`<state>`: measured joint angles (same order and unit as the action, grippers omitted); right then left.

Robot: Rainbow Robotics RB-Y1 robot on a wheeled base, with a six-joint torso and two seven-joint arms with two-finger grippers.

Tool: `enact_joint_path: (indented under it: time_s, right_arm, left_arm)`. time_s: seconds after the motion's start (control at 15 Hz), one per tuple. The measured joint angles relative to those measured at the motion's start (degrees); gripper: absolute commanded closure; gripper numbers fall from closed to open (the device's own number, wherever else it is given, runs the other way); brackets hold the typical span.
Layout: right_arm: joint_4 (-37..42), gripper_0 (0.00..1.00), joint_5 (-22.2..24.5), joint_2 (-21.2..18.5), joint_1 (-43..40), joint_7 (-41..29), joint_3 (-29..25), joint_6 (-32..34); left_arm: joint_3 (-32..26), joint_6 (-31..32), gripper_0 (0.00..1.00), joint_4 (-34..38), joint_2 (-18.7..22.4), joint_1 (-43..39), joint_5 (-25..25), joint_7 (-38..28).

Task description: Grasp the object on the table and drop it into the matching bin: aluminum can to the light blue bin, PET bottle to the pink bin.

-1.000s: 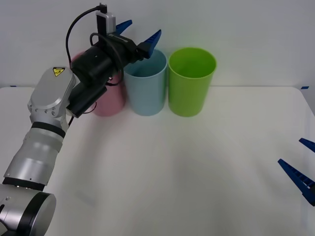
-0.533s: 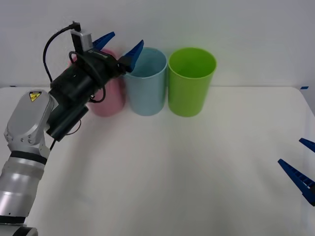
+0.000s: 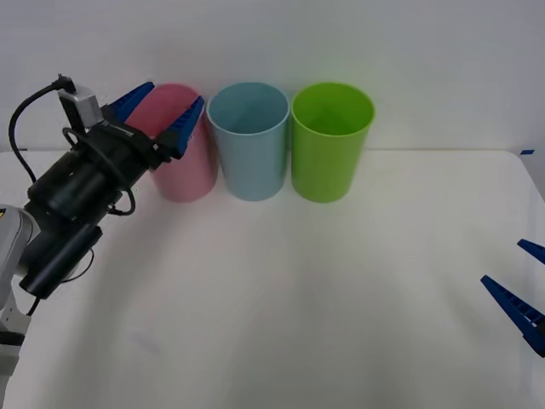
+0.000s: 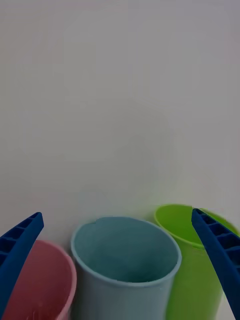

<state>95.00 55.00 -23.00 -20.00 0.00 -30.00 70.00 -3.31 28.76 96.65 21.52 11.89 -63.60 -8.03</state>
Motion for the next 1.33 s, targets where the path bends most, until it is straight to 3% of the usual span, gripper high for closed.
enact_joint_path:
  time_s: [0.4,0.93,1.33]
  right_arm:
    - [0.00,0.00,0.00,0.00,0.00,0.01,0.00,0.00]
    - [0.00,0.00,0.00,0.00,0.00,0.01,0.00,0.00]
    - [0.00,0.00,0.00,0.00,0.00,0.00,0.00,0.00]
  left_arm:
    - [-5.67,3.25,0.00,7.64,2.86,-12.24,4.32,1.45]
    - [-19.05,18.65,0.00,7.73,9.95,-23.35,6.83,2.38]
    - [-28.81,31.98,0.00,3.45,10.74,-26.74,3.73,3.13]
